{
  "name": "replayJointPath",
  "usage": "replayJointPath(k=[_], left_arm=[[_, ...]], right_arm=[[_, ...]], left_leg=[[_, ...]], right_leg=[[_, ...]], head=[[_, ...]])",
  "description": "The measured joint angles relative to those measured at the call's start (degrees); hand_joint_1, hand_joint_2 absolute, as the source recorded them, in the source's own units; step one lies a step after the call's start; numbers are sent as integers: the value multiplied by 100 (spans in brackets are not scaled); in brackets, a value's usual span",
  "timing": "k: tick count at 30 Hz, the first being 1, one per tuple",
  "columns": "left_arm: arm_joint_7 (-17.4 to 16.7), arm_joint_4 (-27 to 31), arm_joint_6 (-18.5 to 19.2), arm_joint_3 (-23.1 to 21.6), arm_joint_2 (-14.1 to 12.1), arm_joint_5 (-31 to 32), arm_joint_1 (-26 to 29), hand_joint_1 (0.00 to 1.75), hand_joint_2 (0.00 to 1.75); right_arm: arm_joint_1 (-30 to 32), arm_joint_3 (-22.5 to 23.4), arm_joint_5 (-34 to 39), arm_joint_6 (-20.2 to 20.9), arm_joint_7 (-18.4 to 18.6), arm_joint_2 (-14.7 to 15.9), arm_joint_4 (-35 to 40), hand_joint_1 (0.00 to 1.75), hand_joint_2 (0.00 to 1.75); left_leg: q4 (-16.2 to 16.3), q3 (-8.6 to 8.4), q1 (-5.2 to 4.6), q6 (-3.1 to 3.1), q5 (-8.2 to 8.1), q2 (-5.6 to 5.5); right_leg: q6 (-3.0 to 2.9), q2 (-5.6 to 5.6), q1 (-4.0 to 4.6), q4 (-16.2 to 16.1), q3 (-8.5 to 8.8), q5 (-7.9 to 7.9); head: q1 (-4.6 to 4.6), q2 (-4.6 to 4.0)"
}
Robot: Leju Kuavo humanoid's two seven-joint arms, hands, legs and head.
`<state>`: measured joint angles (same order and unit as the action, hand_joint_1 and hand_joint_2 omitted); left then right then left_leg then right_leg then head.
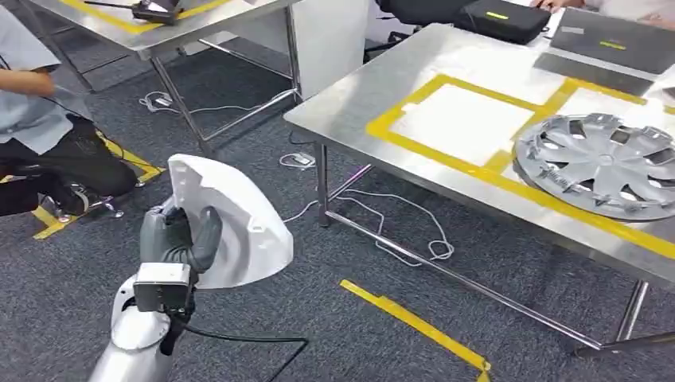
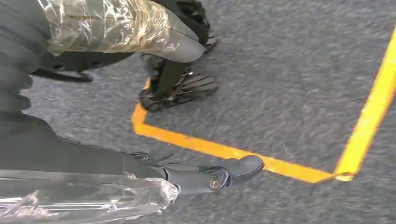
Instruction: Take the parts from the cabinet and place them on the table.
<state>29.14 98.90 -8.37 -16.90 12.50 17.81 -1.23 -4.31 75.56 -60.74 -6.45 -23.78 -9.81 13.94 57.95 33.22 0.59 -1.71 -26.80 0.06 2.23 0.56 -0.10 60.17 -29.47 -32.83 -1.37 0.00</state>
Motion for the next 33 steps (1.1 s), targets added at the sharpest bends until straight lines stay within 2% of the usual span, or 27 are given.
replayJointPath(k=[1,3,4,5,6,8,9,10,11,12,14,15,16,18,19,20,21,23,24,25,26,27,29,30,31,32,33], left_arm=[[0,0,2,0,5,0,-10,175,175],[0,-2,0,2,4,0,10,175,175],[0,-2,2,2,4,2,20,175,175],[0,-2,0,4,4,0,26,175,175],[0,-2,0,4,4,2,27,175,175],[0,-2,-2,4,7,2,25,175,175],[0,-2,-2,4,7,0,23,175,175],[2,-7,-2,7,0,4,27,175,175],[0,-7,-4,9,5,2,30,175,175],[2,-5,-4,7,4,9,31,175,175],[4,-4,-13,4,7,7,16,175,175],[9,-2,-22,4,2,7,3,175,175],[9,-4,-26,6,0,7,-6,175,175],[7,-4,-39,11,-13,2,22,175,175],[7,-4,-42,13,-20,0,29,175,175],[9,-4,-46,15,-22,-9,31,175,175],[9,-4,-53,18,-26,-22,33,175,175],[9,-4,-52,17,-26,-26,32,175,175],[9,-6,-52,17,-28,-26,33,175,175],[13,-7,-55,17,-33,-31,32,175,175],[11,-7,-54,18,-29,-28,46,175,175],[13,-4,-57,20,-22,-28,43,175,175],[13,-4,-55,11,-17,-28,45,175,175],[15,-2,-57,9,-11,-28,36,175,175],[15,-2,-57,9,-6,-28,27,175,175],[15,-4,-57,9,-6,-28,27,175,175],[15,-4,-57,9,-6,-26,30,175,175]], right_arm=[[-11,0,0,0,0,0,0,0,175],[19,-2,-2,0,2,-2,0,0,175],[38,-2,-4,0,4,-2,-2,0,175],[52,-2,-4,0,4,-2,-2,0,175],[58,-2,-4,0,4,-2,-2,0,175],[64,-2,-4,0,7,-2,-2,0,175],[68,-2,-4,2,9,0,-2,0,175],[57,-2,-4,2,11,2,-2,0,175],[51,-2,-4,0,17,2,0,0,175],[60,-2,-4,0,17,7,0,0,175],[55,-2,-7,-2,20,7,0,0,175],[44,-2,-7,-2,17,7,0,0,175],[30,-2,-4,-4,18,7,0,0,175],[33,-2,-4,-4,20,7,0,0,175],[42,-2,-4,-4,26,7,0,0,175],[46,0,-4,-4,28,7,0,0,175],[45,0,-4,-7,28,7,0,0,175],[42,0,-7,-4,28,7,0,0,175],[46,0,-7,-5,28,7,0,0,175],[44,0,-7,-7,35,7,0,0,175],[35,0,-9,-7,37,7,0,0,175],[39,0,-9,-9,35,7,0,0,175],[37,0,-9,-9,35,11,0,0,175],[25,0,-9,-9,33,11,0,0,175],[12,0,-9,-9,35,11,0,0,175],[7,-2,-9,-9,33,11,0,0,175],[24,-2,-9,-9,35,9,0,0,175]], left_leg=[[0,-16,-1,-24,-31,5],[0,-68,-6,-24,-111,5],[0,-113,-6,-23,-154,1],[0,-175,-5,-17,-200,-6],[0,-261,-5,-6,-259,-8],[-9,-443,-4,35,-390,-4],[-4,-514,-4,65,-440,-3],[-26,-510,-4,110,-473,-13],[-97,-560,9,164,-500,-11],[-67,-641,15,199,-450,-8],[15,-712,26,244,-488,-9],[269,-608,22,264,-508,-10],[638,-386,23,276,-606,-11],[1363,157,29,299,-989,-10],[1509,344,28,304,-1143,-10],[1449,426,28,306,-1138,-10],[1228,425,28,295,-974,-10],[458,274,28,274,-242,-10],[107,243,26,255,161,-4],[122,244,6,225,-88,-2],[107,217,-9,193,-82,-9],[23,204,3,136,22,-20],[-4,63,25,52,85,-21],[-9,5,23,19,48,-15],[-10,-15,21,-11,24,-11],[-12,-37,14,-27,-10,-10],[-11,-64,11,-32,-60,-13]], right_leg=[[19,0,-9,445,-278,-110],[60,-2,-16,1268,-885,-408],[69,-2,-17,1397,-1063,-437],[64,-4,-22,1300,-1126,-328],[53,-5,-26,999,-1084,-82],[6,-30,-25,69,-839,679],[-22,-61,-4,-118,-818,818],[-62,-87,27,-130,-788,518],[-132,-76,61,-188,-675,608],[-194,-64,65,-271,-683,661],[-266,-42,19,-332,-409,666],[-297,-47,14,-332,-349,643],[-329,-43,14,-332,-312,605],[-335,-28,15,-354,-201,519],[-331,-15,15,-367,-132,471],[-327,-2,14,-371,-61,424],[-318,15,10,-371,18,364],[-279,30,7,-371,169,247],[-249,42,19,-373,164,193],[-204,73,39,-359,258,133],[-153,57,38,-409,218,90],[-88,51,37,-361,346,136],[-28,34,30,-366,334,69],[-10,4,17,-153,254,28],[8,-2,11,196,44,-43],[17,-1,3,652,-265,-174],[52,-3,-3,1063,-586,-392]], head=[[6,0],[2,0],[0,0],[2,0],[0,0],[2,0],[-7,0],[2,0],[-9,0],[-9,0],[-7,0],[-22,-4],[-53,0],[-55,0],[-59,0],[-55,0],[-59,0],[-57,0],[-66,0],[-68,0],[-57,0],[-81,0],[-48,0],[-37,-2],[-18,0],[-31,0],[-22,0]])
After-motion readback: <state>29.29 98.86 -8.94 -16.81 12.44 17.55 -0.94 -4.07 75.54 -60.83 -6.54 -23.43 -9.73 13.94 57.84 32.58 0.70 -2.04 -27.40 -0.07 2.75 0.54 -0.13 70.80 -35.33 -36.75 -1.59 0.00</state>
